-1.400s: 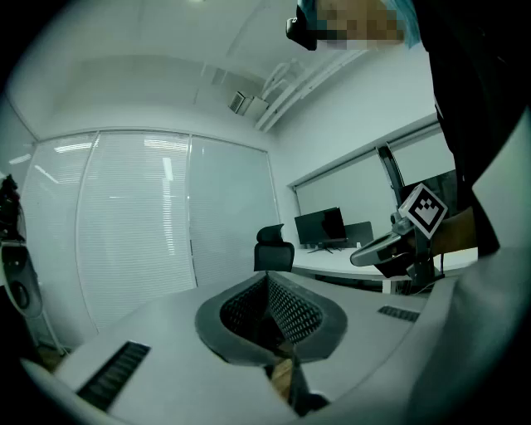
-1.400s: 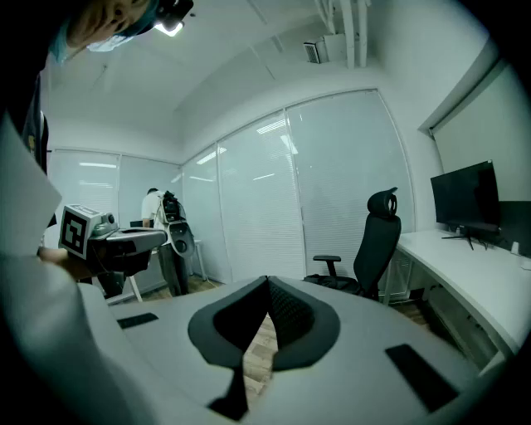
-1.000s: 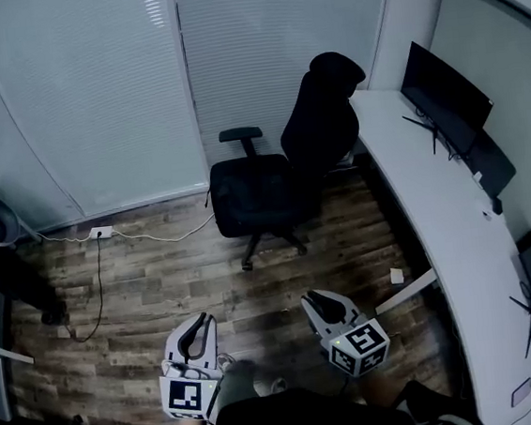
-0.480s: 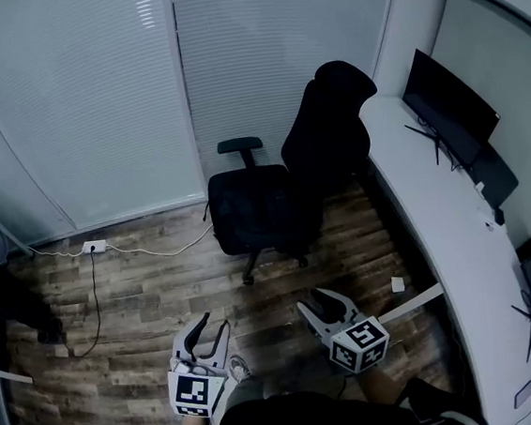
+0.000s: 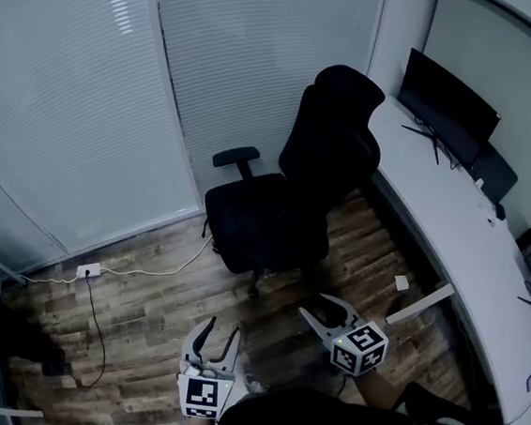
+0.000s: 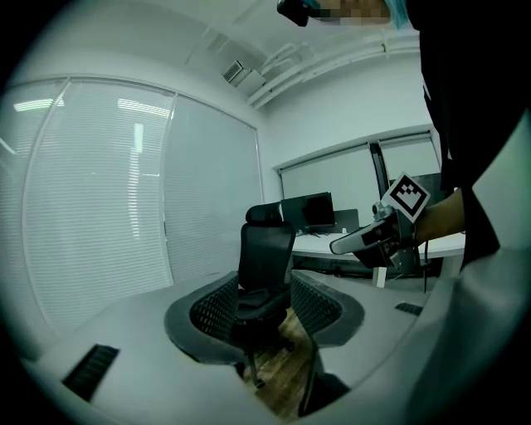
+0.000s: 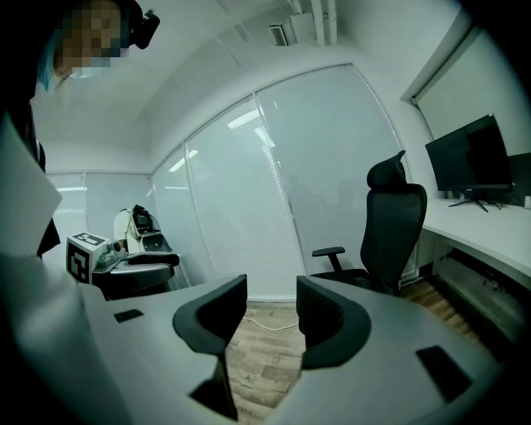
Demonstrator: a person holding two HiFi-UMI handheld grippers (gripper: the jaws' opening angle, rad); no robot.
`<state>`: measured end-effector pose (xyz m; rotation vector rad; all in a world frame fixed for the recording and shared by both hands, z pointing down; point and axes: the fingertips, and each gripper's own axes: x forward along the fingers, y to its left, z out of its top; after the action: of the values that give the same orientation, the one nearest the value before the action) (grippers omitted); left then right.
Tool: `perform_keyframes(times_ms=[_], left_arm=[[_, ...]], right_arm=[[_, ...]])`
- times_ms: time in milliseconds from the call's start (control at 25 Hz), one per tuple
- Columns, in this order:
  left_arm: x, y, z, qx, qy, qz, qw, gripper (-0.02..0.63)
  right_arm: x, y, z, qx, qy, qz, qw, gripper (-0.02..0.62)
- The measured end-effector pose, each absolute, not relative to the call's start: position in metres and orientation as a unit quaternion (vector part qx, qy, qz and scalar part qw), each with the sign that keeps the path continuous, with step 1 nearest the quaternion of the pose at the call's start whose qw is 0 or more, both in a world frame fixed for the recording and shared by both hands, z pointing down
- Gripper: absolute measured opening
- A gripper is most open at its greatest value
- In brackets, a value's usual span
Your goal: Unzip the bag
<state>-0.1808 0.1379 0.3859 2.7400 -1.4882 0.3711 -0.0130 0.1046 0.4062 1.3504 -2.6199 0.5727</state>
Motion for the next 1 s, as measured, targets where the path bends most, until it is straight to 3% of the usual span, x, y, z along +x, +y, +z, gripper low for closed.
perform_keyframes(times_ms=[440, 1000], left_arm=[[-0.209, 0.082, 0.449, 0.887, -0.428, 0.175, -0.014, 0.199], [-0.178, -0.009, 0.510, 0.855, -0.480, 0.193, -0.022, 0.204]], right_arm=[[-0.037, 0.058, 0.486, 0.466, -0.849, 0.228, 0.105, 0.166], [-0.046, -0.042, 0.580, 0.396, -0.876, 0.226, 0.153, 0.166]])
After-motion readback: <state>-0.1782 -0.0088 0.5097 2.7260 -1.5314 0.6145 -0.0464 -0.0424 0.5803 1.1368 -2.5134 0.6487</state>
